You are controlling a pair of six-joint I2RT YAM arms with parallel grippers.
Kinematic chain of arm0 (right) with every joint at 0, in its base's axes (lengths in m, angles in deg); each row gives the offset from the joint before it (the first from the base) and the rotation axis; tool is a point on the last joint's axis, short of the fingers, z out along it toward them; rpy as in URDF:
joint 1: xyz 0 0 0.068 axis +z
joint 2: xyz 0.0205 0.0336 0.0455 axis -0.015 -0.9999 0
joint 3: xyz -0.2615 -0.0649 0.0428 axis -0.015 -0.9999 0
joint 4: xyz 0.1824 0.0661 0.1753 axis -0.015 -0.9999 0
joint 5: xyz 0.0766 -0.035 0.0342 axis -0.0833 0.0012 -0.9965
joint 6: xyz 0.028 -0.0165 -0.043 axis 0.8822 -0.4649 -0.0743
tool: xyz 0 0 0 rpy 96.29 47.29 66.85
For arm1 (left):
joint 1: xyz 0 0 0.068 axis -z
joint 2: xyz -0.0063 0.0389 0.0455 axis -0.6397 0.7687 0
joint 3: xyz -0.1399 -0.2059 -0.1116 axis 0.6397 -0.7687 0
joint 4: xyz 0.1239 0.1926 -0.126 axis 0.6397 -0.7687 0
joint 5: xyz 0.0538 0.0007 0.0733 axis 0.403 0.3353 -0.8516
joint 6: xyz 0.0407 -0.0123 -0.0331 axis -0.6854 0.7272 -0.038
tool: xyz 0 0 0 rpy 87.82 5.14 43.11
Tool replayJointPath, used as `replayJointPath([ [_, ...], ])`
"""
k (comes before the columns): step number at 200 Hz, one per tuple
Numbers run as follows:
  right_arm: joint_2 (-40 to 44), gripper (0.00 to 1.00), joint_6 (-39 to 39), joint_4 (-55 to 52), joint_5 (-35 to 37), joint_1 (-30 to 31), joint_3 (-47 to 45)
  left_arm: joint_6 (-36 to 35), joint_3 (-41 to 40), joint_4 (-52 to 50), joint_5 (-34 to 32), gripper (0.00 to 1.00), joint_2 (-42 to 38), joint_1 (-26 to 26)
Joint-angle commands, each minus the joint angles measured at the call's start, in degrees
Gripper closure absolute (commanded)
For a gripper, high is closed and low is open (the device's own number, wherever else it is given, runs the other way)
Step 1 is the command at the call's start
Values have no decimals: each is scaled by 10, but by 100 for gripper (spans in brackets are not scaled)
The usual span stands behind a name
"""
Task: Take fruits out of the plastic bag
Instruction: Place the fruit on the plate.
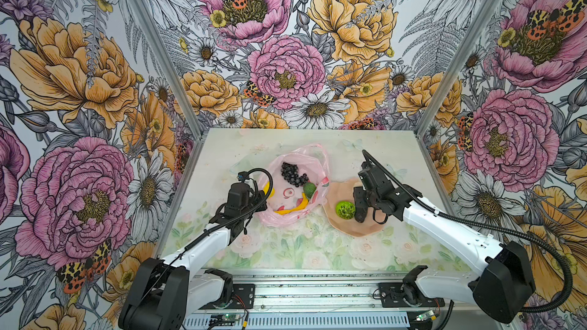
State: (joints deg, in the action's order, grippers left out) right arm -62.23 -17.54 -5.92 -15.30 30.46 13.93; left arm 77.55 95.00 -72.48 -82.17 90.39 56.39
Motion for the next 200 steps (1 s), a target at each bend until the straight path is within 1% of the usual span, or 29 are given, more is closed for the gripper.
replayJointPath([
  [1,23,54,23,-42,-35,-17,-9,4,-9,11,-1,100,6,-4],
  [50,34,55,33,-124,-69,-24,-1,4,-6,13,0,100,11,-4],
  [85,21,55,30,-178,-58,-25,9,4,-7,12,0,100,9,-4],
  [129,-9,55,23,-177,-64,-24,14,4,-6,11,-1,100,7,-4],
  [200,-73,52,3,-166,-59,-24,40,4,-9,10,-9,100,3,-4],
])
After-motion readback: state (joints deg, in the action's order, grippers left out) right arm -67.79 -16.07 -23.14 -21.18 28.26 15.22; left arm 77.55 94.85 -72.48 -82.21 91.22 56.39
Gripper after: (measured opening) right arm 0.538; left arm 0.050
